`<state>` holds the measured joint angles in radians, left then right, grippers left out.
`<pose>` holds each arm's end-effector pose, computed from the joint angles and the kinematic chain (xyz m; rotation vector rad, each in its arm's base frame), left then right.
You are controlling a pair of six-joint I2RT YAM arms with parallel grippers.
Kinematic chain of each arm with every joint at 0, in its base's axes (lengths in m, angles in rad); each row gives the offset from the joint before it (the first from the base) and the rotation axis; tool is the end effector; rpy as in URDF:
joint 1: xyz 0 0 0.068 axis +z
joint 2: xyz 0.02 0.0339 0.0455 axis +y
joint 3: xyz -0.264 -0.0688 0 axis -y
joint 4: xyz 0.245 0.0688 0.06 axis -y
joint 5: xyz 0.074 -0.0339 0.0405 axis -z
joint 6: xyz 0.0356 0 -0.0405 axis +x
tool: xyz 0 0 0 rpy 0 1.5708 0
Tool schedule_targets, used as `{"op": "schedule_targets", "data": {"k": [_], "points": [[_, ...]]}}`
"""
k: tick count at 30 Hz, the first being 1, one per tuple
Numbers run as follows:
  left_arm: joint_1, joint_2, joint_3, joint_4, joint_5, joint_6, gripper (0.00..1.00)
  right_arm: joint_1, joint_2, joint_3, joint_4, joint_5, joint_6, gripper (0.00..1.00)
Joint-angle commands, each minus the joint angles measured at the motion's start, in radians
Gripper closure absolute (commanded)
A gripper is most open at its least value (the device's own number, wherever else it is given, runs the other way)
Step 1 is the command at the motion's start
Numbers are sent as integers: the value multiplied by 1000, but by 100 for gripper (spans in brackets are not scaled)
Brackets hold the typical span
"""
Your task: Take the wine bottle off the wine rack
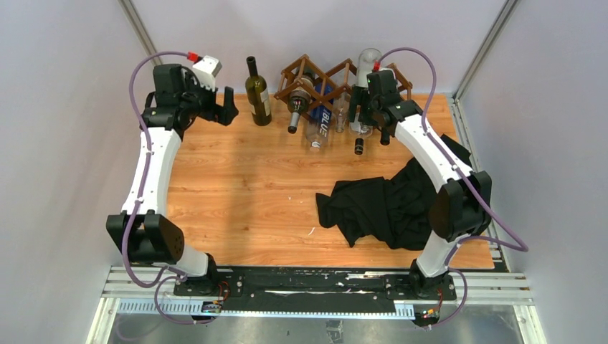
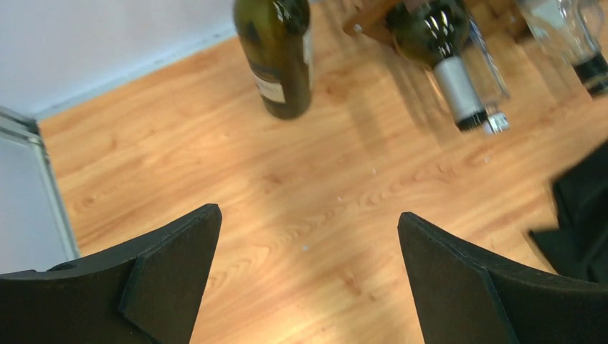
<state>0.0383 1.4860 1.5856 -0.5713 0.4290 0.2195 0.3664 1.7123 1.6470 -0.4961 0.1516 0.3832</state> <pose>0.3305 -0.0022 0.4123 0.4444 1.9574 -0.2732 0.3736 0.1376 0.3606 0.1076 2.1352 0.2810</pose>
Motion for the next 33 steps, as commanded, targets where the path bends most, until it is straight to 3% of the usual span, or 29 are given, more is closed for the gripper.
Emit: {"op": "schedule_targets", "data": {"k": [1,8,16,19,24,33], "points": [[2,-57,-39,-120,77,55,0,-33,34,47,-1,-46,45,14],[2,-122,-126,-140,202,72,0,-66,86,77,18,-84,76,20],[2,-170,-253,-94,248,94,0,-78,98,53,57,-128,125,40],[0,-179,-282,-93,260,103,0,-79,88,34,77,-134,142,53],[0,-198,-311,-93,268,127,0,-79,40,-5,117,-136,158,98],[0,-234,-308,-93,283,173,0,-80,-94,-109,220,-182,154,100]]}}
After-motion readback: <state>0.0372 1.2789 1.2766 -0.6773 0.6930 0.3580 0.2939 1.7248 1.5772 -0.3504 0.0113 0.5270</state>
